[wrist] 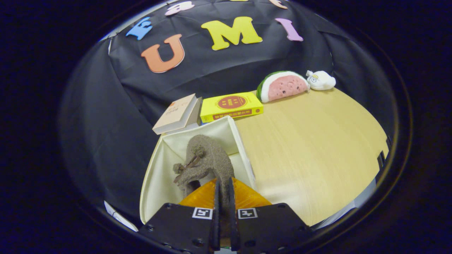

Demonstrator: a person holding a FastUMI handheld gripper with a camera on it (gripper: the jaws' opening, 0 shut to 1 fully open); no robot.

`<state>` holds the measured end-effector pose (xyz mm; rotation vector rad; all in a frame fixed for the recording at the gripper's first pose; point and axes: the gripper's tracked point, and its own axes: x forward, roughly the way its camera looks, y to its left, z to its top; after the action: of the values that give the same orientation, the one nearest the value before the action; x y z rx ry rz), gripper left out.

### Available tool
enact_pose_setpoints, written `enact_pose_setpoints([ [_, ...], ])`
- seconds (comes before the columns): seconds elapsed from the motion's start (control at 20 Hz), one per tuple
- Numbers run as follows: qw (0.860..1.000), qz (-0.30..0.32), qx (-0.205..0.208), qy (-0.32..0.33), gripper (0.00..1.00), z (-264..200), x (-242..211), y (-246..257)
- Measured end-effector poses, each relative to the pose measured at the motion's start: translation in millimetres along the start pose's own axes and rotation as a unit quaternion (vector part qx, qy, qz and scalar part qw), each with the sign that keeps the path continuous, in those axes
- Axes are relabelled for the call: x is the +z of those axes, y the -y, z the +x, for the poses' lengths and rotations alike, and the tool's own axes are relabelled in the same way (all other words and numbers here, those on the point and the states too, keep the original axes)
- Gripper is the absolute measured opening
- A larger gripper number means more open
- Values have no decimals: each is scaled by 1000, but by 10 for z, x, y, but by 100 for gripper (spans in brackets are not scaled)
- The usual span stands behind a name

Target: Open the storage box then place both shoes into the box .Put the left shoe in first, then the right shoe, with the right side of both shoes facing outward in a uniform manner.

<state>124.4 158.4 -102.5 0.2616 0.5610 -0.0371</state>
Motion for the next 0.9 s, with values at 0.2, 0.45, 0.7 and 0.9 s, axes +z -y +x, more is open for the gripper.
enact_pose_setpoints([
  [0.2,999,-4,18,32,14,-36,29,-80],
  [0.45,992,-65,26,106,52,-155,95,-167],
  [0.7,971,-79,12,225,85,-724,480,-16],
  [0.9,954,-97,-1,285,94,-1087,585,258],
])
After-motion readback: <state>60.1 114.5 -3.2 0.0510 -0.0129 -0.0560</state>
